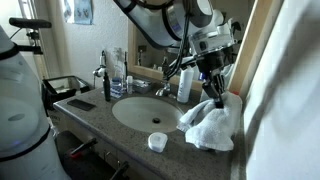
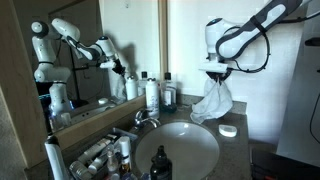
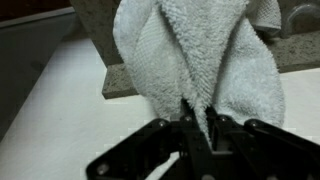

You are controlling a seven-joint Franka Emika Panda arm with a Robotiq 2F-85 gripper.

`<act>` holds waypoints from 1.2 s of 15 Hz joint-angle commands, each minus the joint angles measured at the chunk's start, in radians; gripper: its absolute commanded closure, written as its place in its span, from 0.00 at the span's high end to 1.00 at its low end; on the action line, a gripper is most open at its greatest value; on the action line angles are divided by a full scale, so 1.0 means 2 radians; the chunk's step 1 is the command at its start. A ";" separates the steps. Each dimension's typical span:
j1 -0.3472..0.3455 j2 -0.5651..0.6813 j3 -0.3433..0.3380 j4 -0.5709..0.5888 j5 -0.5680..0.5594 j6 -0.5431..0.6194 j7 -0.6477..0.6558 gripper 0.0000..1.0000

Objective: Use the white towel to wipe the wall

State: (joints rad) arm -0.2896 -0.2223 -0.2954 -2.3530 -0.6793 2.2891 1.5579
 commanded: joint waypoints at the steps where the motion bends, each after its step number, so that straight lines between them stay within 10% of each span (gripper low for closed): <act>1: -0.007 0.014 0.010 0.003 0.022 0.028 -0.015 0.47; 8: 0.032 0.006 0.062 0.027 0.082 0.030 -0.064 0.98; 18: 0.127 -0.060 0.143 0.058 0.278 -0.028 -0.319 1.00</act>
State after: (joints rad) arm -0.0691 -0.3106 -0.0261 -2.2536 -0.2179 2.2924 1.0649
